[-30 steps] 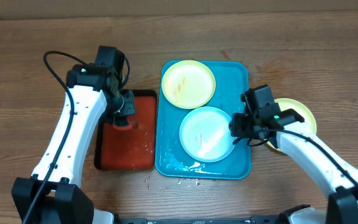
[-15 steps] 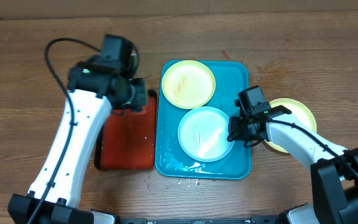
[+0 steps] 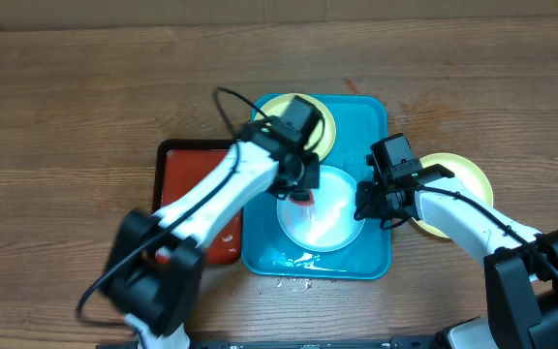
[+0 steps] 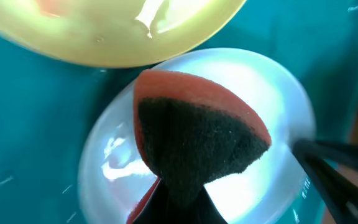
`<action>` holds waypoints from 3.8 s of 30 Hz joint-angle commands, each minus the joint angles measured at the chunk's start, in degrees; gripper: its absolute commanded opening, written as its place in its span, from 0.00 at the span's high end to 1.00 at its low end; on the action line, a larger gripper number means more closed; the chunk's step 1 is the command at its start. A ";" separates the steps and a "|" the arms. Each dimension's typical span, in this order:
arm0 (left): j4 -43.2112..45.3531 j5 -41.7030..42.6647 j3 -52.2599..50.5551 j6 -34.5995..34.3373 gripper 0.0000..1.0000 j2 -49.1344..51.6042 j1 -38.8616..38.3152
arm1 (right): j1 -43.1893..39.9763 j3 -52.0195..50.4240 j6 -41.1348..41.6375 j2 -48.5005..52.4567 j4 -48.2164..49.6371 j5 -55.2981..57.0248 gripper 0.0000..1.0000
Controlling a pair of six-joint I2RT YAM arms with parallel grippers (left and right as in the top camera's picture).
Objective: Clean dirty plates on tray and stack at the side
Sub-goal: 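Scrub the light-blue plate with the sponge while the right gripper holds its rim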
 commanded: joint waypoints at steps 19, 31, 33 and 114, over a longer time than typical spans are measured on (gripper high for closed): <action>11.72 11.30 -0.11 -6.14 0.96 9.42 -3.02 | -0.15 1.01 1.09 0.28 0.44 0.42 0.96; 0.68 5.64 -0.04 -8.72 0.96 10.93 -3.61 | -0.15 1.01 1.09 0.28 -0.24 0.42 0.96; -2.05 4.66 0.31 -8.70 0.96 10.93 -2.49 | -0.15 1.01 1.09 0.28 -0.37 0.42 0.96; 9.68 16.00 2.25 -1.40 0.96 11.43 -4.31 | -0.15 1.01 1.07 0.28 -1.60 0.42 0.96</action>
